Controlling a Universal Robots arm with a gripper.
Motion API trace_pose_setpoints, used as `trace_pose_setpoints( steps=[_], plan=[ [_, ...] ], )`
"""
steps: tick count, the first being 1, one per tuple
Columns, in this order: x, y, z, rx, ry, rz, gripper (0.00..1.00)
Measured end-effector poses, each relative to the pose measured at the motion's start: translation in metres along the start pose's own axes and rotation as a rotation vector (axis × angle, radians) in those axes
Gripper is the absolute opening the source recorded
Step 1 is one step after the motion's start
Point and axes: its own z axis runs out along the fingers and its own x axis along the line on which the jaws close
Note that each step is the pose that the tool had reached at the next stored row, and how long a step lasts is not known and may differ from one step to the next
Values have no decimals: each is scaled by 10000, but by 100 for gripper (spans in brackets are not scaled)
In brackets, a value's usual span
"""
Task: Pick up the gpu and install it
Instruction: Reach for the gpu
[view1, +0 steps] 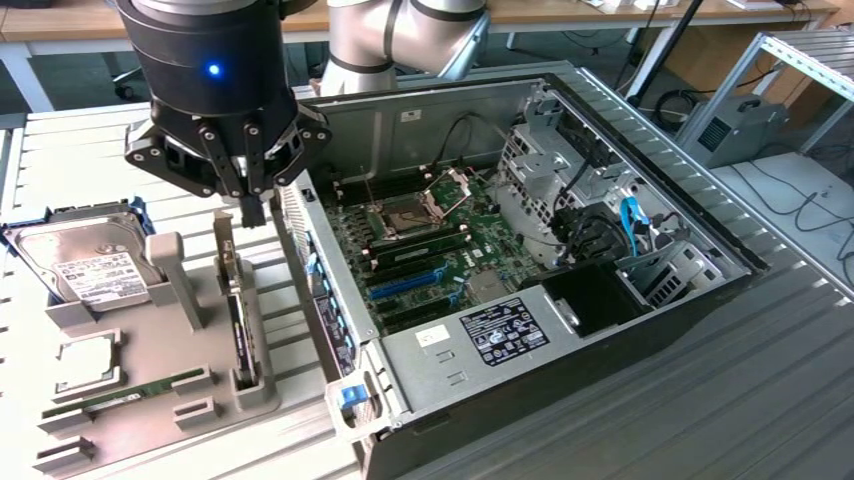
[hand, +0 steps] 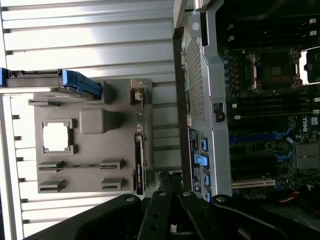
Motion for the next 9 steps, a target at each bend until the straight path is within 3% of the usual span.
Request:
trace_pose_setpoints(
  steps=[9],
  plan=[
    [-5, -69, -2, 1, 1, 0, 11]
  ],
)
